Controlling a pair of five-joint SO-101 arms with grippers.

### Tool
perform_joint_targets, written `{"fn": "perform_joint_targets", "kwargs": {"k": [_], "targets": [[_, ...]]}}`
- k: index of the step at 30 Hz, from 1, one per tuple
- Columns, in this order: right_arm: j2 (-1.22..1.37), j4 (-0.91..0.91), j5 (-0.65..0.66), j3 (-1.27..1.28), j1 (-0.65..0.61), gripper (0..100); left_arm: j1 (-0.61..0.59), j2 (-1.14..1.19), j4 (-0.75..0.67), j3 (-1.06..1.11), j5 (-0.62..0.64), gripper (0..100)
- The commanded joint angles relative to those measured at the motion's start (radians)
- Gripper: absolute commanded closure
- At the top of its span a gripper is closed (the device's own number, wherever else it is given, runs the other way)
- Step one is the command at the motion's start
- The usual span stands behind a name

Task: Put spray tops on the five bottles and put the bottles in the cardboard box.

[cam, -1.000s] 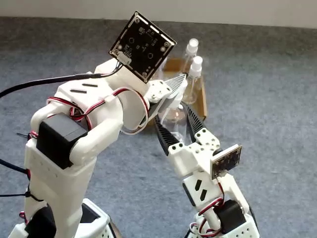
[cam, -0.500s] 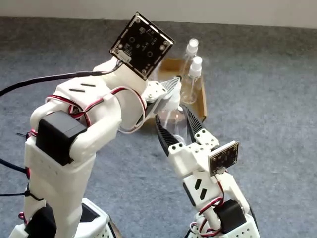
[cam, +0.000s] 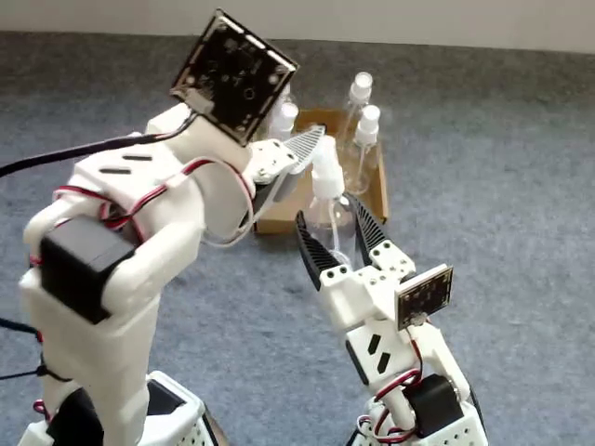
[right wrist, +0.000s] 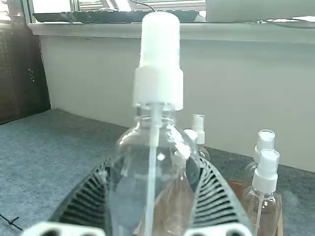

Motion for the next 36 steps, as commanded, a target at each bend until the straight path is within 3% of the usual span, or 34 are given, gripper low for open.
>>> {"fn": "perform_joint_targets", "kwargs": {"k": [1,7,13,18,22,27,31,36], "targets": [[0.001,-0.001,-0.003,-0.025,0.015,99.3,-0.064,-0.004,0.081,-0.139,-0.051,82],[0.039,-0.042,-0.002,-0.076,0.015,99.3,-0.079,-0.045,0.255,-0.145,-0.057,83],[0.400,-0.091,-0.008,-0.311,0.015,99.3,-0.071,-0.274,0.239,0.147,-0.057,83],[0.685,-0.120,-0.018,-0.538,0.007,99.3,-0.127,-0.550,0.060,0.613,-0.058,83],[0.826,-0.117,-0.112,-0.664,0.007,99.3,-0.182,-0.782,-0.201,1.021,-0.058,82],[0.926,-0.117,-0.127,-0.745,0.007,99.3,-0.189,-1.053,-0.505,1.442,-0.055,79],[0.969,-0.114,-0.124,-0.757,-0.044,99.3,-0.156,-1.181,-0.626,1.633,-0.048,67],[0.998,-0.114,-0.123,-0.754,-0.110,99.3,-0.117,-1.184,-0.667,1.664,-0.049,70]]}}
